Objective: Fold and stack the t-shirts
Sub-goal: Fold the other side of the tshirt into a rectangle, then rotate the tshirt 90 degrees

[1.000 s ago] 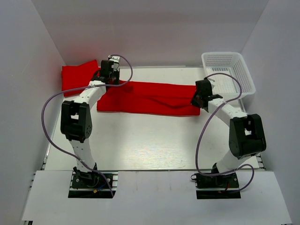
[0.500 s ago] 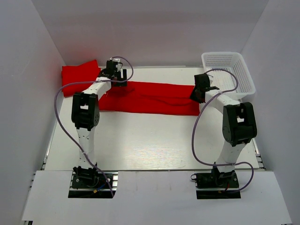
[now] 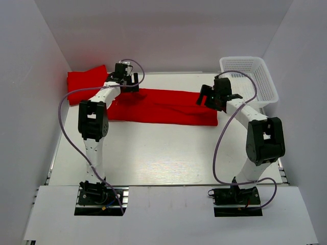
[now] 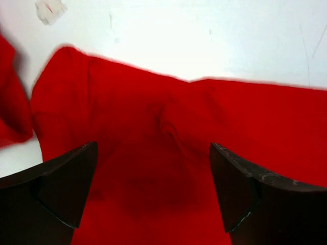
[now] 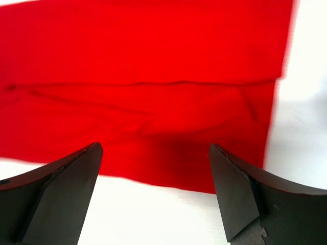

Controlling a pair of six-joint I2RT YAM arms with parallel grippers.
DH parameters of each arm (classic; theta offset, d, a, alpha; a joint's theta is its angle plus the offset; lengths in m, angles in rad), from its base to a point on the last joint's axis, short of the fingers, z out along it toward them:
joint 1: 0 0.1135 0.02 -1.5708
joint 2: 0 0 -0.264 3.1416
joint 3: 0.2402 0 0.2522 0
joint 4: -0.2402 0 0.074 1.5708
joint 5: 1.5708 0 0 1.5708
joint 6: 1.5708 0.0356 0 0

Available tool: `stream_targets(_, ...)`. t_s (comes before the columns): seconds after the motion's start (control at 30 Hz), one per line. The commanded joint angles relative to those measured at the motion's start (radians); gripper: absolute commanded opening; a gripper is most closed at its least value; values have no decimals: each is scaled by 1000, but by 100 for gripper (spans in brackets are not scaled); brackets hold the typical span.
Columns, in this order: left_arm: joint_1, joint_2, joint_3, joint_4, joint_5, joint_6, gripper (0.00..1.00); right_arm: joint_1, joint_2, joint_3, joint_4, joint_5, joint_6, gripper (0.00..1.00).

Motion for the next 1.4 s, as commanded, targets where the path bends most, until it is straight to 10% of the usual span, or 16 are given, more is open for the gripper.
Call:
stream_targets(0.0,3,-148,-47,-53,48,-31,100,14,-39,-20,52,-140,-54,90)
stream_targets(0.37,3,-431,-503,81,117,-143,100,52,45,-58,104,-268,-69,90)
stream_targets(0.8,3,-303,-515,25,111,-183,100,87,206,14,239,-268,13,90)
stream_targets(1.37,43,-268,-542,-39,32,-210,100,54,230,113,257,413,271,90)
